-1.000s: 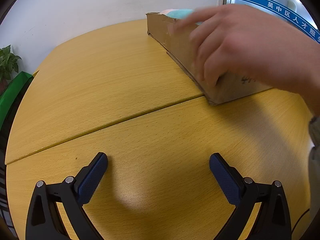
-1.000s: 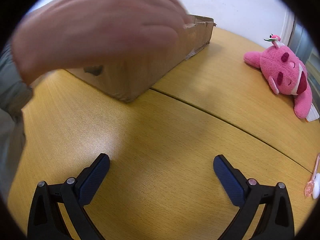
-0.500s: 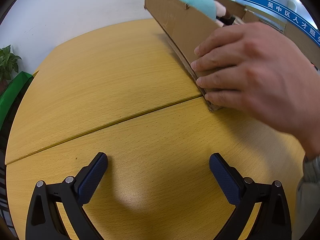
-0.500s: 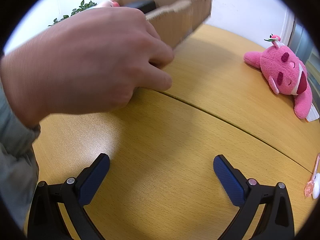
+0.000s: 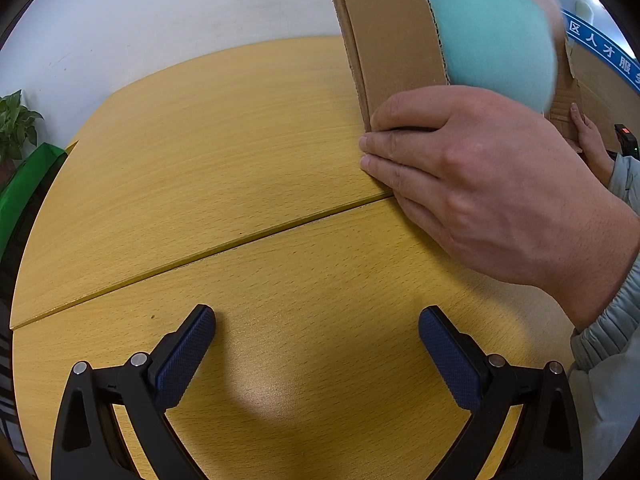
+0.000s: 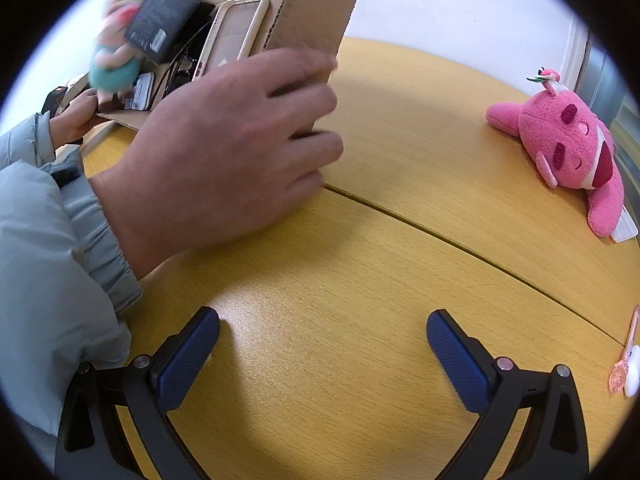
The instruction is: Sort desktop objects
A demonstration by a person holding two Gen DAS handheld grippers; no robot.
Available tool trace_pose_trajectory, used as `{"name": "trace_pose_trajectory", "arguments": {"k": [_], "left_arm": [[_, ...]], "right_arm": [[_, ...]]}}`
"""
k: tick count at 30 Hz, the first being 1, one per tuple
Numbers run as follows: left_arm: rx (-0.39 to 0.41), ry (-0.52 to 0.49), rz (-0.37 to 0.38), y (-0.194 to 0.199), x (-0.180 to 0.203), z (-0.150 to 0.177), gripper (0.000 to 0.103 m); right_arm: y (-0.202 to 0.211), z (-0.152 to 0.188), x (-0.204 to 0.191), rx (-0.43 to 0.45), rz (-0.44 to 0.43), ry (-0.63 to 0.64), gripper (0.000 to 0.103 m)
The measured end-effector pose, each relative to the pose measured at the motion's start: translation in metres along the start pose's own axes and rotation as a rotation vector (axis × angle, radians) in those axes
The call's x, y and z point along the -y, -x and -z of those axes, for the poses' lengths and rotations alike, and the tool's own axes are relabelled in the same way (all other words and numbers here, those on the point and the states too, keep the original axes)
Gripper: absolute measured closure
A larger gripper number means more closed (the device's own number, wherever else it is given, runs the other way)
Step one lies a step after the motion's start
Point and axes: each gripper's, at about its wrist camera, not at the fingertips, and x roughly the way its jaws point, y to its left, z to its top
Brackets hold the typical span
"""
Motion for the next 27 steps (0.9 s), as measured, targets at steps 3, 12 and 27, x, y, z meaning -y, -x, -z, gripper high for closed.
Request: {"name": "trace_pose_trajectory", "arguments": {"k": [3, 12, 27], "left_arm": [[0.0, 0.0, 0.0, 0.0001, 0.0001, 0.0, 0.0], [0.0, 0.0, 0.0, 0.0004, -0.0002, -0.0003, 0.0], [0.0, 0.0, 0.0, 0.0014, -0.0018, -0.0015, 0.0]], "right_arm": [[0.0, 0.0002, -0.0001, 0.0, 0.0, 0.0, 0.0], [-0.0001, -0.0008, 0.0003, 0.0, 0.0, 0.0, 0.0], [-0.0013, -0.0034, 0.0012, 0.001, 0.0, 0.001, 0.0]]}}
